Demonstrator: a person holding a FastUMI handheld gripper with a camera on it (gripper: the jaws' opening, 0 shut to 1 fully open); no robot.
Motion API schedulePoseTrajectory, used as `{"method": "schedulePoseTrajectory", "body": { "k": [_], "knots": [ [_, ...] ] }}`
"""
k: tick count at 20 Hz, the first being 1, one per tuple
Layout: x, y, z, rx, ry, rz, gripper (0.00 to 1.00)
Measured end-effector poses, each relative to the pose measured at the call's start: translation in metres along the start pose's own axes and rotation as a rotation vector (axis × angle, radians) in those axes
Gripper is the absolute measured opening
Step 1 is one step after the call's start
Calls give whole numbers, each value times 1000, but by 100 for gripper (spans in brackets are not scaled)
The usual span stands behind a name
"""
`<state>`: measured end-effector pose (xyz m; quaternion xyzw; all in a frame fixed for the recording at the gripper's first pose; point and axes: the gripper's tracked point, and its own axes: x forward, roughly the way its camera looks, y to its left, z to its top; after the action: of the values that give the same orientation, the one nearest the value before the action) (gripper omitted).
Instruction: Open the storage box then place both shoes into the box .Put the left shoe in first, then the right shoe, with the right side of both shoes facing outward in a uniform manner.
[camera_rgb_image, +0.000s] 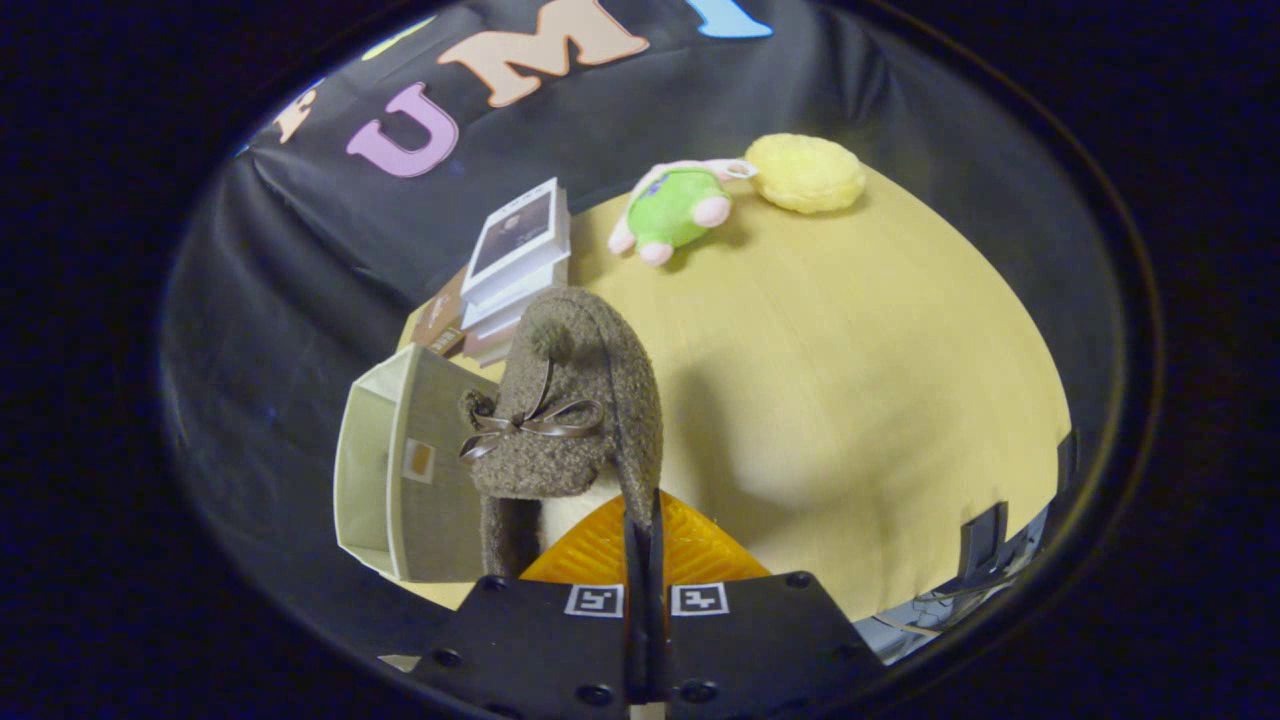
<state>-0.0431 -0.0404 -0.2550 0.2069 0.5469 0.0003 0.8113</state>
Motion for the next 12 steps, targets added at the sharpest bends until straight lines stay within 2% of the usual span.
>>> {"method": "schedulePoseTrajectory", "body": {
  "k": [7,12],
  "knots": [
    [-13,110,18,-60,-54,133,4],
    [-2,175,2,-84,-32,185,4]
  ]
}}
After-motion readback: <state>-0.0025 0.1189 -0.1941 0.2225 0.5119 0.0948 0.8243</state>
